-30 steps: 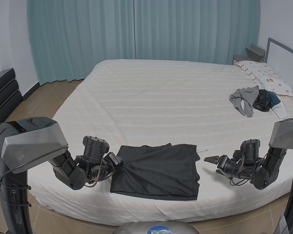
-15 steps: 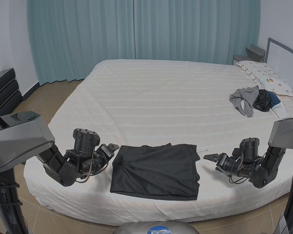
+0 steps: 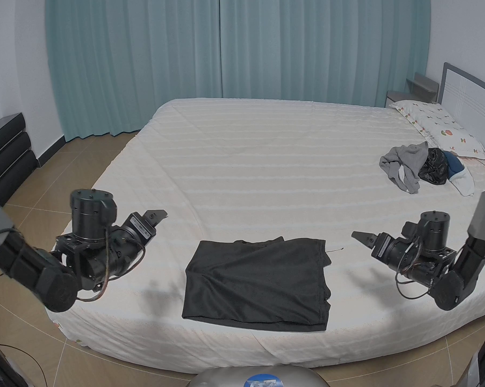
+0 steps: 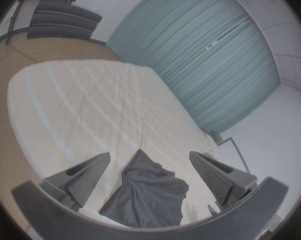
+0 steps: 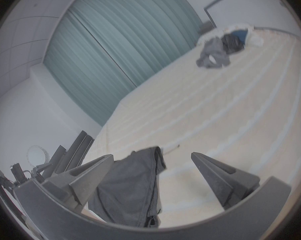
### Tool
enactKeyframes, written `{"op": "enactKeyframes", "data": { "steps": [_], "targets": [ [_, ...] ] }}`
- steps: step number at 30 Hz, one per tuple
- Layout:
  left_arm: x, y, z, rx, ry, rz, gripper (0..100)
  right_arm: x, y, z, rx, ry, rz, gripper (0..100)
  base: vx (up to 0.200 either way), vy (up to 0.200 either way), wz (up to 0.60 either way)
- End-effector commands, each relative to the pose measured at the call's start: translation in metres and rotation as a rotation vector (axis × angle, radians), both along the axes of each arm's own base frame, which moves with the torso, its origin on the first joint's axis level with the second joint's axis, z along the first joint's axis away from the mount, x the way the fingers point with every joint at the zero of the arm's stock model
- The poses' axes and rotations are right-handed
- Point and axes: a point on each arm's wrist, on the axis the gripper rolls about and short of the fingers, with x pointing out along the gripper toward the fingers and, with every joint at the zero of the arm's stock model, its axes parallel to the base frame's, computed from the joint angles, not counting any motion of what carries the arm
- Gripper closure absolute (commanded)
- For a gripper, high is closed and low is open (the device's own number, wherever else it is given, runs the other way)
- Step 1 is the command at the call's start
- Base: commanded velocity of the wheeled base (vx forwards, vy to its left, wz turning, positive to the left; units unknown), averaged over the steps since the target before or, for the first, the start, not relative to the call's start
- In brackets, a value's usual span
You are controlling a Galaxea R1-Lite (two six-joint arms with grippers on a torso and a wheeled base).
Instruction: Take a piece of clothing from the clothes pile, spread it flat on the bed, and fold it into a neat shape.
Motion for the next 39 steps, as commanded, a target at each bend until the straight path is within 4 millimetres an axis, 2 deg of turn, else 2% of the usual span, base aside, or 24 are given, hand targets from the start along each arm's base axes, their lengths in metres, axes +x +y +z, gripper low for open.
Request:
{"op": "enactKeyframes", "data": {
  "steps": [1, 3, 4, 5, 6, 8, 9, 17, 22, 25, 27, 32, 33, 34, 36, 39],
  "targets": [
    [-0.060, 0.028, 0.061, 0.090, -0.220, 0.059, 0, -0.061, -0.019, 0.072, -0.091, -0.273, -0.022, 0, 0.000, 0.000, 0.00],
    [-0.067, 0.031, 0.068, 0.125, -0.246, 0.087, 0, -0.070, -0.021, 0.077, -0.108, -0.297, -0.020, 0, 0.000, 0.000, 0.00],
    [-0.077, 0.036, 0.077, 0.178, -0.284, 0.137, 0, -0.085, -0.023, 0.085, -0.129, -0.338, -0.016, 0, 0.000, 0.000, 0.00],
    [-0.079, 0.037, 0.079, 0.186, -0.291, 0.146, 0, -0.087, -0.024, 0.086, -0.132, -0.345, -0.015, 0, 0.000, 0.000, 0.00],
    [-0.091, 0.042, 0.087, 0.219, -0.325, 0.177, 0, -0.100, -0.026, 0.094, -0.152, -0.389, -0.013, 0, 0.000, 0.000, 0.00],
    [-0.100, 0.045, 0.091, 0.246, -0.343, 0.186, 0, -0.109, -0.028, 0.099, -0.169, -0.416, -0.014, 0, 0.000, 0.000, 0.00],
    [-0.115, 0.051, 0.097, 0.297, -0.363, 0.193, 0, -0.122, -0.030, 0.103, -0.197, -0.454, -0.008, 0, 0.000, 0.000, 0.00],
    [-0.174, 0.074, 0.114, 0.448, -0.434, 0.266, 0, -0.163, -0.038, 0.108, -0.295, -0.557, -0.003, 0, 0.000, 0.000, 0.00],
    [-0.205, 0.086, 0.116, 0.520, -0.456, 0.291, 0, -0.188, -0.042, 0.109, -0.333, -0.583, 0.000, 0, 0.000, 0.000, 0.00],
    [-0.215, 0.090, 0.115, 0.535, -0.459, 0.297, 0, -0.198, -0.044, 0.110, -0.337, -0.584, 0.000, 0, 0.000, 0.000, 0.00],
    [-0.228, 0.095, 0.112, 0.565, -0.448, 0.299, 0, -0.215, -0.047, 0.109, -0.373, -0.574, 0.008, 0, 0.000, 0.000, 0.00],
    [-0.245, 0.101, 0.106, 0.620, -0.424, 0.330, 0, -0.244, -0.056, 0.111, -0.447, -0.534, -0.032, 0, 0.000, 0.000, 0.00],
    [-0.245, 0.102, 0.106, 0.621, -0.425, 0.331, 0, -0.245, -0.056, 0.112, -0.450, -0.532, -0.034, 0, 0.000, 0.000, 0.00],
    [-0.252, 0.104, 0.104, 0.633, -0.420, 0.341, 0, -0.257, -0.059, 0.115, -0.463, -0.500, -0.067, 0, 0.000, 0.000, 0.00],
    [-0.256, 0.106, 0.102, 0.646, -0.411, 0.356, 0, -0.264, -0.060, 0.116, -0.471, -0.475, -0.087, 0, 0.000, 0.000, 0.00],
    [-0.270, 0.110, 0.097, 0.706, -0.387, 0.410, 0, -0.290, -0.062, 0.115, -0.485, -0.424, -0.119, 0, 0.000, 0.000, 0.00]
  ]
}}
